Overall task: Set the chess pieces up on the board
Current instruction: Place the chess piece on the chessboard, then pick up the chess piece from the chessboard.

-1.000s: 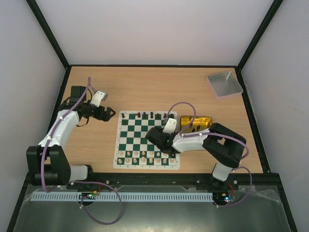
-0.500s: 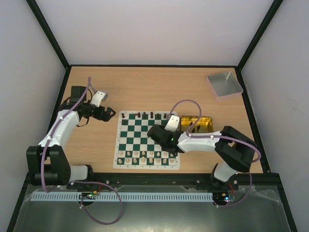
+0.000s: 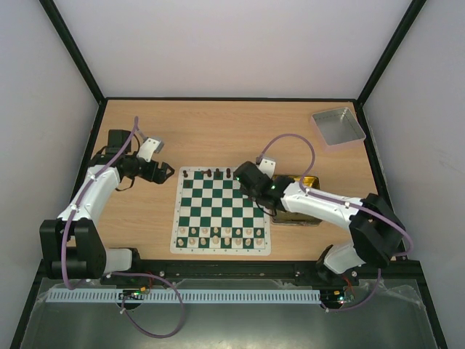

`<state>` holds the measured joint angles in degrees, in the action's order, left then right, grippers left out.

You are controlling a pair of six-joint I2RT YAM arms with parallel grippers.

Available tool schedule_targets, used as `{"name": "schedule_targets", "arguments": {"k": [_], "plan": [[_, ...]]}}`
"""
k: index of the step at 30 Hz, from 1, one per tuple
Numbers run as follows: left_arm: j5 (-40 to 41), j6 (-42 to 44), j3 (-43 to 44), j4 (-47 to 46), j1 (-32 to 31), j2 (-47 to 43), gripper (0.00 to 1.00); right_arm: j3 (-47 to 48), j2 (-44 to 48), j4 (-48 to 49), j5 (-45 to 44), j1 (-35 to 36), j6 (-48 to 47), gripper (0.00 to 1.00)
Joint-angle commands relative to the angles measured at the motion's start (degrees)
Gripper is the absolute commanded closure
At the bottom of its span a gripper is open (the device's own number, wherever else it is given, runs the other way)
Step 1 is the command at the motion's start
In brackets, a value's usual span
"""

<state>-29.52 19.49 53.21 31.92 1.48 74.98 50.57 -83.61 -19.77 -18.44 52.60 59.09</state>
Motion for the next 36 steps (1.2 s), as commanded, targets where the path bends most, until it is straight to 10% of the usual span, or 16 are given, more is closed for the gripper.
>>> {"name": "schedule_targets", "arguments": {"k": [1,36], "plan": [[-0.6,0.51,0.18,1.08,-0.37,-0.4,0.06,5.79,-0.79,-10.19,10.15,-2.68,-4.4,0.76],[-2.95,0.46,-0.73,-0.02,-0.42,-0.51,0.05,3.7,-11.7,-6.17,19.33,-5.66,-2.37,0.7]]}}
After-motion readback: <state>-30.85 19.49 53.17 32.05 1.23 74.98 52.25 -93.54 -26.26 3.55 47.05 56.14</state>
